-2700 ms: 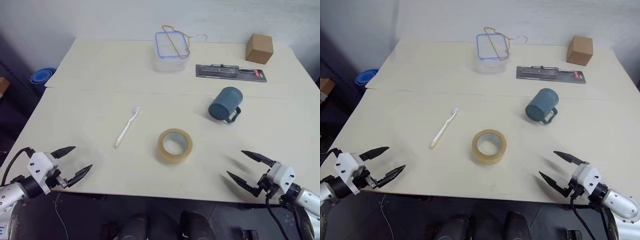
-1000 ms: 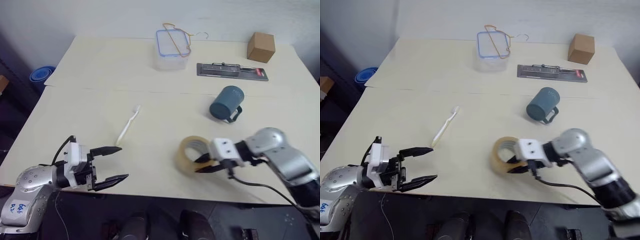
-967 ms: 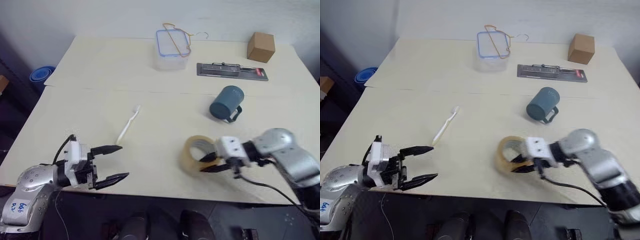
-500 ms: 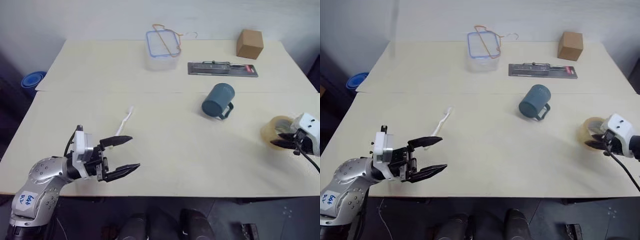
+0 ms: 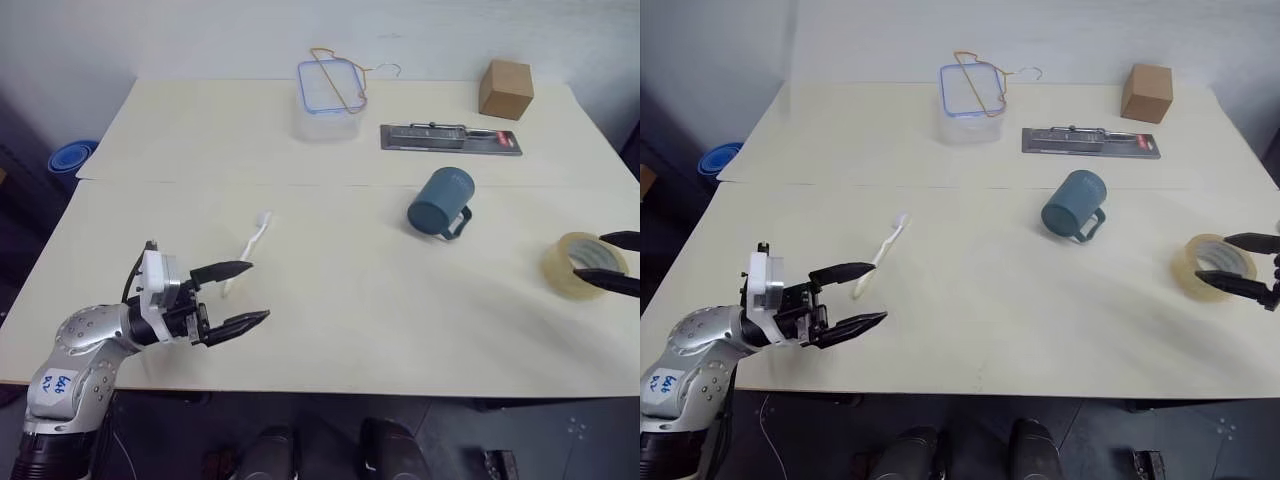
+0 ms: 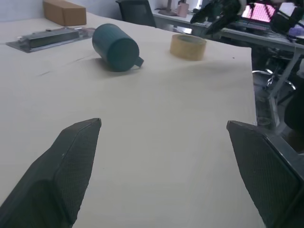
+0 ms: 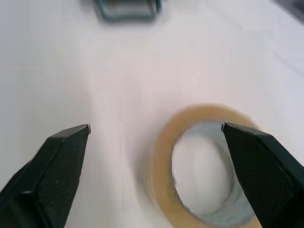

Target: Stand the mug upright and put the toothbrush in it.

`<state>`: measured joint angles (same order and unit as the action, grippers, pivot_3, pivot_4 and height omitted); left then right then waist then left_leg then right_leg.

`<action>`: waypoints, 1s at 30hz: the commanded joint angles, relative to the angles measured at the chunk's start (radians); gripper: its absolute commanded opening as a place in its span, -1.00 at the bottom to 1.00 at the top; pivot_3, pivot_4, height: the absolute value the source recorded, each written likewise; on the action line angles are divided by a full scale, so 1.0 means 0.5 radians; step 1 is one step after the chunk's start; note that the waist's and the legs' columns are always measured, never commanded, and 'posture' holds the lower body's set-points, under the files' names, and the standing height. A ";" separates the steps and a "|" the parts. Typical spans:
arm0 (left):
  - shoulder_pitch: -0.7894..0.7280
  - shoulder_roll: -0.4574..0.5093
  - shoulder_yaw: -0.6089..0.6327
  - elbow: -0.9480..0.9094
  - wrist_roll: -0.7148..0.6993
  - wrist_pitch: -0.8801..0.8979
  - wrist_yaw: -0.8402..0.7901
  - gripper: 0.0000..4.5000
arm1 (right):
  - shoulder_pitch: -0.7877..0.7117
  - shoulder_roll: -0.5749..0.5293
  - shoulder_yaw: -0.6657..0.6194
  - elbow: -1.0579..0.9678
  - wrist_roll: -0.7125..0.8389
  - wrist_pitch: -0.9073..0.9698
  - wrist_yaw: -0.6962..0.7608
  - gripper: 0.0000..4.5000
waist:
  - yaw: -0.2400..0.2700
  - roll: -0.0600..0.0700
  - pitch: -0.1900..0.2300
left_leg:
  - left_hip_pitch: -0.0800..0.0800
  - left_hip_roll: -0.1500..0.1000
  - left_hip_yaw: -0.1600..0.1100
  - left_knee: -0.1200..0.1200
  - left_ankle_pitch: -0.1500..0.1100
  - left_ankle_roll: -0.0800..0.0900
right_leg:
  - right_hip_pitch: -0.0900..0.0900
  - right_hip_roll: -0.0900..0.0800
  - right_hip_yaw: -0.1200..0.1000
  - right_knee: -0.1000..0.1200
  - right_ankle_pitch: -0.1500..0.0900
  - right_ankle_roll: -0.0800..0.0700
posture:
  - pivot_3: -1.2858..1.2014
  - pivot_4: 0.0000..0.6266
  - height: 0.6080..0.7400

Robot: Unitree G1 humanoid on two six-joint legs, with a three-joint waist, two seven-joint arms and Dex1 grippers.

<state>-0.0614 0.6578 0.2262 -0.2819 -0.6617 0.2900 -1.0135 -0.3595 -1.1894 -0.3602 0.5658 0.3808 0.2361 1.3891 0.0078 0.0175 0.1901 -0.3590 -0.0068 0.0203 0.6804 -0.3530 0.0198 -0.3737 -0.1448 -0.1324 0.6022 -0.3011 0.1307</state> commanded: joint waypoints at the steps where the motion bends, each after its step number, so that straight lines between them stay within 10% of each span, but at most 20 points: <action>1: -0.002 -0.019 0.075 -0.001 -0.009 -0.048 0.033 1.00 | 0.100 -0.007 -0.096 -0.609 0.225 0.735 -0.275 0.99 | -0.002 0.000 0.000 | 0.000 0.000 0.000 0.000 0.000 0.000 | 0.000 0.000 0.001 0.000 0.000 0.000 | 0.03 -0.52 1.00; 10: -0.068 -0.098 0.032 -0.014 0.001 -0.090 0.101 1.00 | -0.802 0.548 0.206 -0.782 0.159 2.270 -1.358 0.99 | -0.011 0.001 0.000 | -0.002 0.001 -0.001 0.003 -0.003 -0.002 | -0.004 0.000 0.004 0.001 0.001 -0.003 | 0.03 -0.52 1.00; 27: -0.090 -0.211 0.029 -0.269 -0.060 -0.075 0.313 1.00 | -1.535 1.064 0.350 0.532 -0.293 1.691 -1.958 0.99 | -0.021 0.000 -0.001 | -0.029 -0.004 0.025 0.005 0.000 0.002 | -0.036 -0.001 0.008 0.018 0.002 -0.002 | 0.03 -0.52 1.00; 30: -0.099 -0.221 0.009 -0.263 -0.050 -0.083 0.315 1.00 | -1.610 1.141 0.367 0.703 -0.333 1.602 -1.975 0.74 | -0.036 -0.002 -0.001 | -0.026 -0.001 0.028 0.005 0.000 0.002 | -0.036 0.002 0.010 0.019 0.002 -0.002 | 0.03 -0.52 1.00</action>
<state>-0.1108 0.5502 0.2249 -0.3816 -0.6818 0.2654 -0.8600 -1.1458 -0.6297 -0.1775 0.8876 0.2165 1.0592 0.4010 -0.0102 0.0166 0.1894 -0.3716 -0.0068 0.0345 0.6829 -0.3531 0.0207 -0.3918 -0.1433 -0.1268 0.6120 -0.3002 0.1295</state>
